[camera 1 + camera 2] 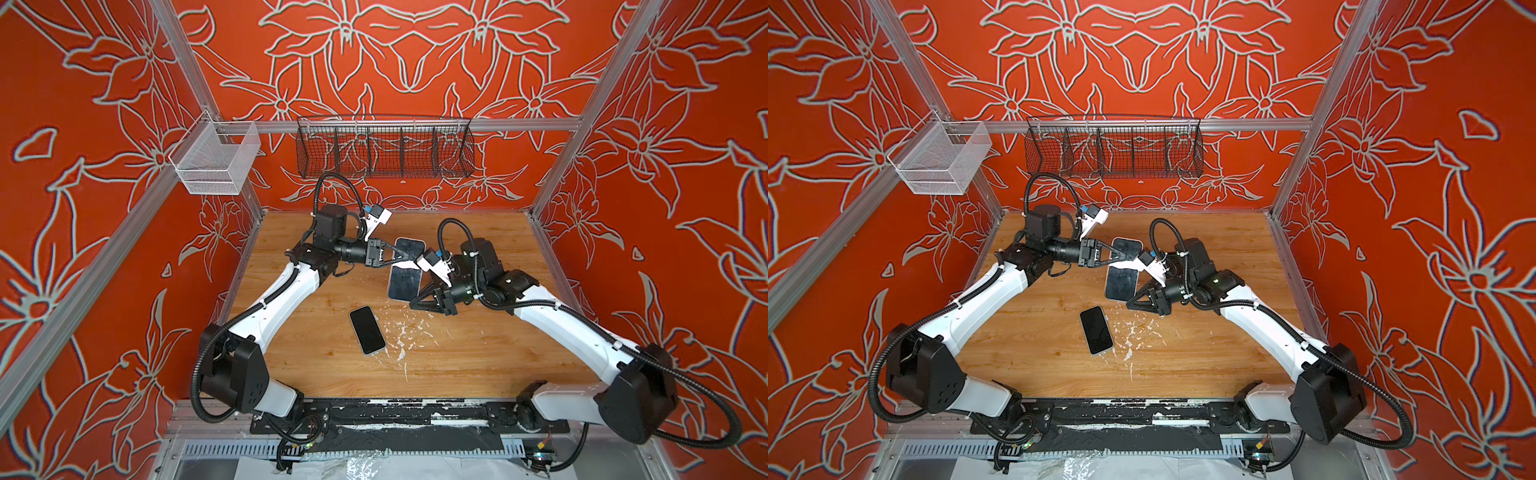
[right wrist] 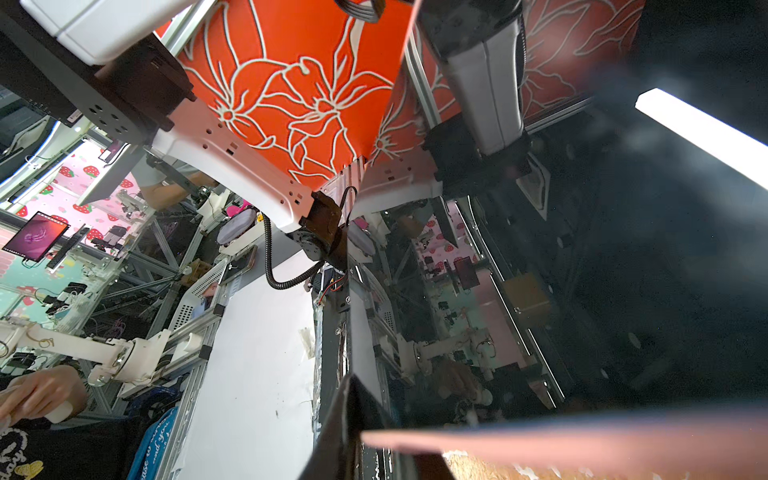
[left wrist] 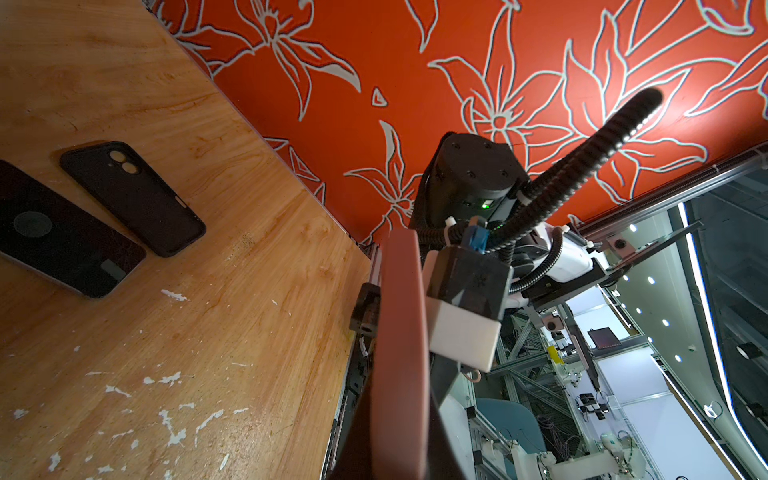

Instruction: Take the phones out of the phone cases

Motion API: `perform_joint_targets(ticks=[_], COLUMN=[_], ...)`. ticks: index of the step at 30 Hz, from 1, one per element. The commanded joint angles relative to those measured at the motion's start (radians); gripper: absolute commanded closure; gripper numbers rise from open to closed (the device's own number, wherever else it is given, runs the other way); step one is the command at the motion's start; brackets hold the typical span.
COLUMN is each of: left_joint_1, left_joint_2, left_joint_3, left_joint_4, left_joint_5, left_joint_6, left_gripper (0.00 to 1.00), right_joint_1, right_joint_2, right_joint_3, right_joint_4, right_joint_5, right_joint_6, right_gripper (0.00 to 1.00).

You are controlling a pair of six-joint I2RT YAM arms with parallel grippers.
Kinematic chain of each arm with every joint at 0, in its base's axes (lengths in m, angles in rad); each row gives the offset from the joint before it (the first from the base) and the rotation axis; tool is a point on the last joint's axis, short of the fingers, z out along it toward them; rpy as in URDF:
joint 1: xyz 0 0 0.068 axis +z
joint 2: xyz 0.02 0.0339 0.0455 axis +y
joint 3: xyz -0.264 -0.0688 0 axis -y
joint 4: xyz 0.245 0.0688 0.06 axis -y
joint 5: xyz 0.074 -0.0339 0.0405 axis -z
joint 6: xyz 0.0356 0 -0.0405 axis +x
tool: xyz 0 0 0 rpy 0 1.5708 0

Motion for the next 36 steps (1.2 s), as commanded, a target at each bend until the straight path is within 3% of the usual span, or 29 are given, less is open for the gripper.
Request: perform_joint_targets(ticks=[1,13,26,36], left_joint_1=[-0.006,-0.008,-0.031,-0.044], left_joint_2=[0.028,0.082,0.075,0.058], left_joint_3=[0.017,0.085,0.089,0.083], left_joint_4=[0.009,-0.084,-0.030,-0.030], left_joint_5=[-0.016,-0.020,-0.015,-0.021], left_joint_6=[-0.047,-0.016,-0.081,-0.086], left_gripper=[1.00,1.00,1.00,1.00], right_joint_1=[0.023,0.091,0.101,0.092], right_joint_2=[-0.042,-0.070,-0.108,-0.117], right_joint_3=[0.026,0.035,-0.004,-0.021], right_joint_4=[0.046,-0.019,-0.013,0.015], right_joint_5=[0.028,0.165,0.278,0.267], right_joint_6=[-0.044,-0.131,-0.214,-0.183], right_gripper=[0.99,0.99,1.00,1.00])
